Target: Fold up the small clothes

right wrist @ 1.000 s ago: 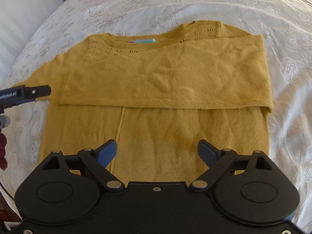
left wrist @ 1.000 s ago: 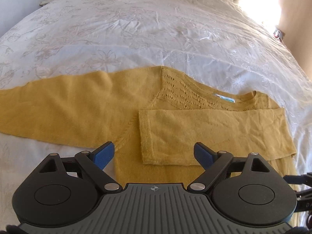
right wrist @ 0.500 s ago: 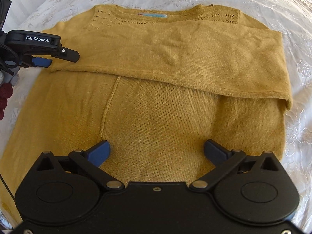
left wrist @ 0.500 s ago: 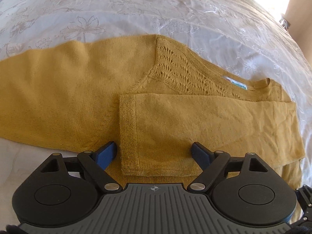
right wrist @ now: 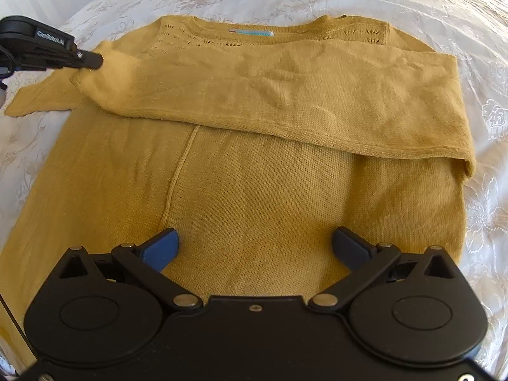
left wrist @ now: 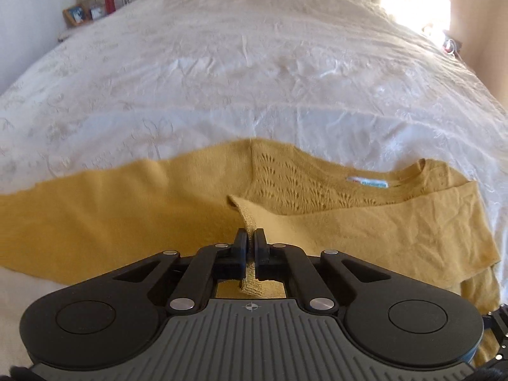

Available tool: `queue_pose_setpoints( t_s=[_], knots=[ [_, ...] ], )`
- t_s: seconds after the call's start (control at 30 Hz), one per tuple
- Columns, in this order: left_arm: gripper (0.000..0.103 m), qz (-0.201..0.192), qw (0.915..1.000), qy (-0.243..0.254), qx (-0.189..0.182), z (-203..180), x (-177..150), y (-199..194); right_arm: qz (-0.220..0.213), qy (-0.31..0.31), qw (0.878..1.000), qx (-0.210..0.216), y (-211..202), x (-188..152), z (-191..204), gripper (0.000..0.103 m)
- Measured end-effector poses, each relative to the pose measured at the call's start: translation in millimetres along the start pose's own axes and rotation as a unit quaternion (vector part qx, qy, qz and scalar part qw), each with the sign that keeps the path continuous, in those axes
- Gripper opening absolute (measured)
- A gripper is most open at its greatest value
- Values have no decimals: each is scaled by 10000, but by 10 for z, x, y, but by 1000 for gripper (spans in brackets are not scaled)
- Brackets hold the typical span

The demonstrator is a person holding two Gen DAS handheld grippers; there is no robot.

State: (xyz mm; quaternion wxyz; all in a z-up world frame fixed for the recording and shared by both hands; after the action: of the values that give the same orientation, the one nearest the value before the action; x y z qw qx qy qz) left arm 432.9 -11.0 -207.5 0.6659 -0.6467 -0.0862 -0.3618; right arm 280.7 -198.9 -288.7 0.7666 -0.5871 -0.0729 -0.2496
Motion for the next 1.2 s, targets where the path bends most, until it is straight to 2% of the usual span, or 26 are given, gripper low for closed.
queue_pose_setpoints(
  t_s=[0.07, 0.17, 0.3, 0.33, 0.4, 0.43, 0.5, 0.53, 0.57, 0.63, 0.7, 0.8, 0.9, 0.97, 1.0, 1.03, 1.17, 1.2],
  knots=[
    [4, 55, 9997, -140, 197, 134, -28, -10, 56, 19, 10000, -13, -1, 13, 8, 103],
    [4, 349, 9978, -149, 540, 342, -152, 166, 174, 85, 9998, -16, -4, 65, 19, 103],
    [4, 889, 9913, -68, 971, 573, -355, 388, 294, 442, 9984, 171, -131, 192, -34, 102],
    [5, 924, 9914, -186, 903, 590, -360, 396, 156, 597, 9979, 212, -200, 269, -86, 102],
    [6, 706, 9950, -491, 510, 550, -312, 333, -295, 922, 9951, 195, -379, 482, -265, 102],
    [6, 588, 9962, -521, 379, 503, -274, 297, -471, 1038, 9933, 179, -449, 578, -357, 102],
    [16, 454, 9981, -327, 275, 365, -205, 230, -809, 1209, 9894, 15, -556, 791, -597, 102],
    [27, 406, 9988, -210, 202, 279, -173, 225, -887, 1263, 9880, -99, -566, 877, -712, 102],
    [35, 354, 9993, -112, 82, 187, -150, 233, -884, 1327, 9870, -202, -544, 964, -842, 102],
    [36, 339, 9993, 18, -178, -3, -145, 287, -865, 1463, 9849, -330, -475, 1114, -1064, 102],
    [36, 491, 9981, 172, -326, -166, -202, 379, -870, 1577, 9827, -435, -404, 1262, -1274, 102],
    [43, 839, 9951, 461, -227, -289, -372, 565, -825, 1709, 9807, -468, -291, 1417, -1470, 102],
    [49, 683, 9956, 644, -13, -315, -429, 602, -772, 1744, 9804, -493, -188, 1521, -1579, 101],
    [50, 648, 9961, 595, 4, -308, -442, 603, -717, 1819, 9797, -443, -119, 1574, -1623, 90],
    [50, 638, 9965, 542, -11, -294, -443, 595, -678, 1876, 9792, -378, -86, 1594, -1634, 80],
    [51, 628, 9968, 496, -33, -284, -447, 599, -646, 1908, 9789, -330, -51, 1608, -1637, 75],
    [55, 587, 9973, 430, -75, -269, -448, 620, -620, 1833, 9810, -156, 51, 1657, -1594, 72],
    [56, 587, 9973, 437, -75, -270, -444, 630, -632, 1811, 9814, -99, 66, 1669, -1575, 67]
  ],
)
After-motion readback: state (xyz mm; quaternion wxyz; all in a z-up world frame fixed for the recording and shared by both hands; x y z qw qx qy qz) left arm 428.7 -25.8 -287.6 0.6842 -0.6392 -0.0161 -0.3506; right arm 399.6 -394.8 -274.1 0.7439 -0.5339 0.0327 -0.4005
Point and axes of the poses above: each gripper's, at about its wrist camera, not at the fingertips, and y roughly the way its jaws point, z to its left, x to its top, the point moved 10 cm from there along y, roughly the way its jaws point, and after that the axes turned 15 degrees about y, right-handed, at the moved point
